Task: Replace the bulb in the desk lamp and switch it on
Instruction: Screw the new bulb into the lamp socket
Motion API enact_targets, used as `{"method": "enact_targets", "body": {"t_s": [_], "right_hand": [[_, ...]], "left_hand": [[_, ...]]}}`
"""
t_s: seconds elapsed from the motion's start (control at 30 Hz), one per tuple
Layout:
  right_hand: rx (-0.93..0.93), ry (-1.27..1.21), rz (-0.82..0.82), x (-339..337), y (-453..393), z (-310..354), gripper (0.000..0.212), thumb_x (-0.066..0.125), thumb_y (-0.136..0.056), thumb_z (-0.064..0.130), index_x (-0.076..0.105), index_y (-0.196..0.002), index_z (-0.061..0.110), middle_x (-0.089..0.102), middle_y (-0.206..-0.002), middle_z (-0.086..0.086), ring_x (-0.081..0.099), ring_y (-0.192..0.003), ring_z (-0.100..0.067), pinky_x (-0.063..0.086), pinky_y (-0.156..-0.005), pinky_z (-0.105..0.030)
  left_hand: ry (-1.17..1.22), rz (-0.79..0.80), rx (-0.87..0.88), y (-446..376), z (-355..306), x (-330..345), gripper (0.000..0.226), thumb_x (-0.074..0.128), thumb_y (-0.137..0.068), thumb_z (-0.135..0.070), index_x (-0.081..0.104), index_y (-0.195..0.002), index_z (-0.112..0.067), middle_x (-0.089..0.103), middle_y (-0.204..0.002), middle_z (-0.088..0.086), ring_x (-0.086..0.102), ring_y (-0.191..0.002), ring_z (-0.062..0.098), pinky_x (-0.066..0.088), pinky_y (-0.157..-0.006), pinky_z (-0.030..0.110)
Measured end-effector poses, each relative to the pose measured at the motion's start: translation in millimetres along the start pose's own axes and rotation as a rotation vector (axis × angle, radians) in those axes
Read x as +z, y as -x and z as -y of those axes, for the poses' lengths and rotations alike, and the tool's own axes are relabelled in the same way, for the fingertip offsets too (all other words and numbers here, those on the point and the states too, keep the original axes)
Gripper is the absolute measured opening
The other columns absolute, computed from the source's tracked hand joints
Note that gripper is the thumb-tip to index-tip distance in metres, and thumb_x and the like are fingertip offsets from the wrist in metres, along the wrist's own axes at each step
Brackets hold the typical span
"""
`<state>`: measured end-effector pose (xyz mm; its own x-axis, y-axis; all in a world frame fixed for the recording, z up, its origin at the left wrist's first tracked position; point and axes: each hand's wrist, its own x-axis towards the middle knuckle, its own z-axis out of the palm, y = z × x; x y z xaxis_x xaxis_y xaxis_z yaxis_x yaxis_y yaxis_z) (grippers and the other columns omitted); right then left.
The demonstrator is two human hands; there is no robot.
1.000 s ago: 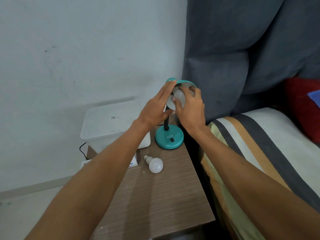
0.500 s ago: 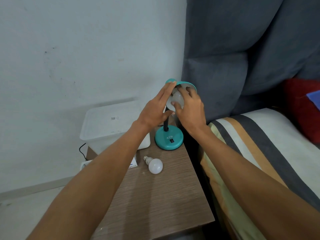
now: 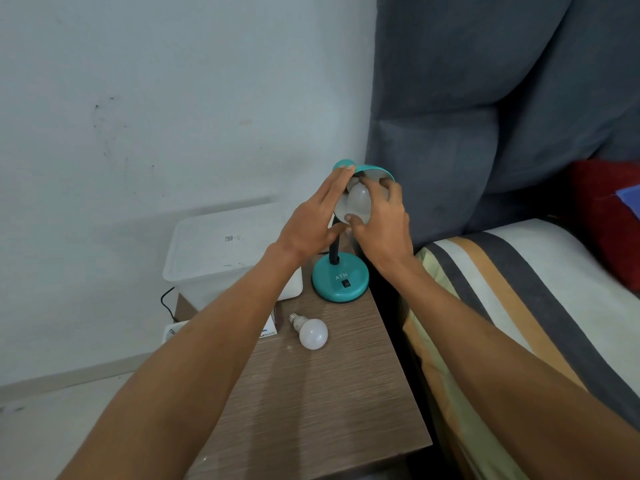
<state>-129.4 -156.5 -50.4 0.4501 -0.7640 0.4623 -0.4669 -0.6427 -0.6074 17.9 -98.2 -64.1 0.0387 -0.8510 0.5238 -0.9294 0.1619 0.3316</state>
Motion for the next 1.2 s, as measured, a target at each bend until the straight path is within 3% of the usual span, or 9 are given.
{"method": "enact_targets", "body": {"t_s": [0.17, 0.33, 0.47, 0.67, 0.8, 0.9, 0.97, 1.1, 1.2], "right_hand": [[0.265, -0.129, -0.043, -1, -9, 2, 0.06, 0.06, -0.091, 0.052, 0.052, -0.135, 0.013, 0.068, -0.117, -0.013, 0.067, -0.104, -0.031, 0.056, -0.087, -0.041], [0.034, 0.016, -0.103, -1, -6, 4, 0.044, 0.06, -0.096, 0.035, 0.05, -0.136, 0.019, 0.052, -0.131, -0.013, 0.061, -0.108, -0.033, 0.054, -0.088, -0.044], [-0.046, 0.072, -0.015, 1, -3, -2, 0.057, 0.072, -0.088, 0.027, 0.048, -0.14, 0.022, 0.047, -0.138, -0.012, 0.058, -0.112, -0.035, 0.054, -0.092, -0.048], [0.266, -0.058, -0.05, -1, -10, 2, 0.059, 0.049, -0.092, 0.061, 0.059, -0.124, 0.013, 0.069, -0.108, -0.014, 0.068, -0.098, -0.033, 0.057, -0.081, -0.041], [0.063, -0.029, -0.077, -3, -5, 3, 0.043, 0.057, -0.097, 0.039, 0.049, -0.136, 0.021, 0.054, -0.131, -0.013, 0.062, -0.107, -0.034, 0.054, -0.089, -0.046], [-0.023, 0.032, -0.007, -2, -3, -1, 0.053, 0.068, -0.09, 0.03, 0.049, -0.139, 0.025, 0.047, -0.138, -0.011, 0.059, -0.111, -0.034, 0.051, -0.091, -0.044], [0.025, 0.007, 0.005, 1, -3, -5, 0.055, 0.07, -0.089, 0.031, 0.051, -0.138, 0.019, 0.056, -0.131, -0.013, 0.062, -0.108, -0.034, 0.051, -0.089, -0.042], [0.279, -0.116, -0.06, 3, -8, 0, 0.053, 0.05, -0.095, 0.055, 0.061, -0.123, 0.011, 0.07, -0.107, -0.015, 0.067, -0.099, -0.033, 0.052, -0.078, -0.035], [0.139, -0.087, -0.133, 1, -7, 5, 0.042, 0.054, -0.098, 0.04, 0.055, -0.133, 0.017, 0.06, -0.122, -0.014, 0.062, -0.105, -0.03, 0.051, -0.087, -0.038]], "left_hand": [[-0.006, -0.005, 0.005, 0, -1, 0, 0.094, 0.079, -0.087, -0.018, 0.021, -0.16, -0.013, 0.027, -0.167, 0.009, 0.052, -0.136, 0.038, 0.055, -0.102, 0.048], [-0.013, -0.001, 0.014, -1, -1, 1, 0.096, 0.08, -0.086, -0.014, 0.02, -0.161, -0.013, 0.026, -0.167, 0.009, 0.057, -0.129, 0.04, 0.056, -0.1, 0.047], [-0.004, -0.002, 0.002, 1, -1, 0, 0.094, 0.078, -0.087, -0.015, 0.021, -0.161, -0.011, 0.026, -0.168, 0.009, 0.054, -0.132, 0.038, 0.055, -0.102, 0.047], [-0.002, -0.017, 0.002, 1, -2, -2, 0.09, 0.077, -0.089, -0.02, 0.022, -0.16, -0.011, 0.028, -0.167, 0.009, 0.045, -0.143, 0.033, 0.054, -0.103, 0.045], [-0.009, -0.012, 0.004, 0, -2, -1, 0.093, 0.079, -0.087, -0.018, 0.022, -0.16, -0.012, 0.027, -0.167, 0.008, 0.046, -0.142, 0.032, 0.054, -0.104, 0.042], [-0.001, -0.008, -0.002, 1, -1, 0, 0.094, 0.079, -0.087, -0.015, 0.021, -0.161, -0.014, 0.025, -0.168, 0.006, 0.054, -0.133, 0.035, 0.056, -0.1, 0.046], [0.001, -0.01, 0.002, 1, 0, 0, 0.093, 0.078, -0.087, -0.016, 0.021, -0.161, -0.015, 0.026, -0.168, 0.007, 0.051, -0.136, 0.035, 0.055, -0.101, 0.048], [-0.005, -0.02, 0.009, 2, -2, 0, 0.091, 0.078, -0.088, -0.018, 0.021, -0.16, -0.014, 0.028, -0.167, 0.009, 0.047, -0.141, 0.034, 0.055, -0.102, 0.047], [-0.01, -0.009, 0.01, 1, -1, -1, 0.092, 0.079, -0.088, -0.02, 0.021, -0.16, -0.012, 0.027, -0.167, 0.011, 0.053, -0.135, 0.037, 0.055, -0.102, 0.045]]}}
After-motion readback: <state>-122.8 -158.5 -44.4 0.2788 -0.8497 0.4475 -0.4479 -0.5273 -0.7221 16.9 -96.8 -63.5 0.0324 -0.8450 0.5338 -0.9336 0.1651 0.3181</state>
